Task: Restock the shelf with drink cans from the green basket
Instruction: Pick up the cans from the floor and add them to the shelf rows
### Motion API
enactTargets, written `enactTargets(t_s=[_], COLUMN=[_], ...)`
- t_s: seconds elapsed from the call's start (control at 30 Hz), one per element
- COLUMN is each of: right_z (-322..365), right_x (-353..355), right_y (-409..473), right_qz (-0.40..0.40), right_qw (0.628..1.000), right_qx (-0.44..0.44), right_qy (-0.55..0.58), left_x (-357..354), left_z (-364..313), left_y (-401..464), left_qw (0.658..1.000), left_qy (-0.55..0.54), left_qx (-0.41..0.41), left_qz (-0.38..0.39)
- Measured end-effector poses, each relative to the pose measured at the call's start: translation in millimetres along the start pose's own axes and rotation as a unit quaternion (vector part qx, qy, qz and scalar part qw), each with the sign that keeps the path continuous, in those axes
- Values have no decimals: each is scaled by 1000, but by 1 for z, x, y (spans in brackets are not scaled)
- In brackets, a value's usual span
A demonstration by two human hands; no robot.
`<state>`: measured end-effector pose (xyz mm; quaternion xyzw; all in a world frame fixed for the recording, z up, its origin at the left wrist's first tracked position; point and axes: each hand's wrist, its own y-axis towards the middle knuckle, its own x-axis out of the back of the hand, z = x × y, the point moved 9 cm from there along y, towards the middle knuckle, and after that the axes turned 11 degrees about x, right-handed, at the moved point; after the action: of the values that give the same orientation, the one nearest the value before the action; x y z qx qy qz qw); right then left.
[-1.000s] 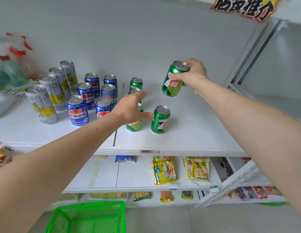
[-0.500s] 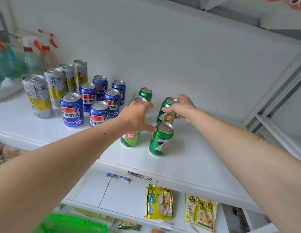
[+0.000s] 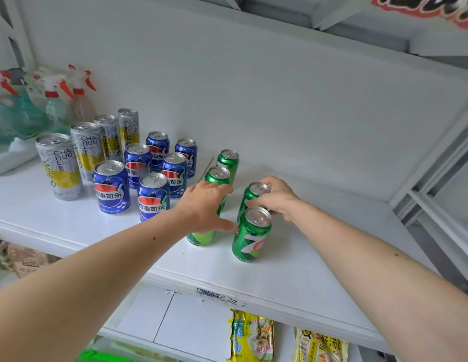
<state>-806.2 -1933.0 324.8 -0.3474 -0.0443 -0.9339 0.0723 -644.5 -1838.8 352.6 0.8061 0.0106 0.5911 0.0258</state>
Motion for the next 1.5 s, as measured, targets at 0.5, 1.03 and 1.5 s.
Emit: enactTargets(t_s=[0.5,1.03,1.5], right_z=[5,113,215], right_x=[-1,27,-354], right_y=[0,-70,-278], right_qz=[4,-215,54], right_qw=[1000,945,890], right_qx=[8,241,452], right_qy=[-12,55,25], left_x=[-6,43,-40], left_z=[3,27,394], left_y=[3,-54,-310], left_qw=[999,985,970], left_qy=[1,-159,-125], left_qx=[23,1,209], left_qz=[26,-67,19])
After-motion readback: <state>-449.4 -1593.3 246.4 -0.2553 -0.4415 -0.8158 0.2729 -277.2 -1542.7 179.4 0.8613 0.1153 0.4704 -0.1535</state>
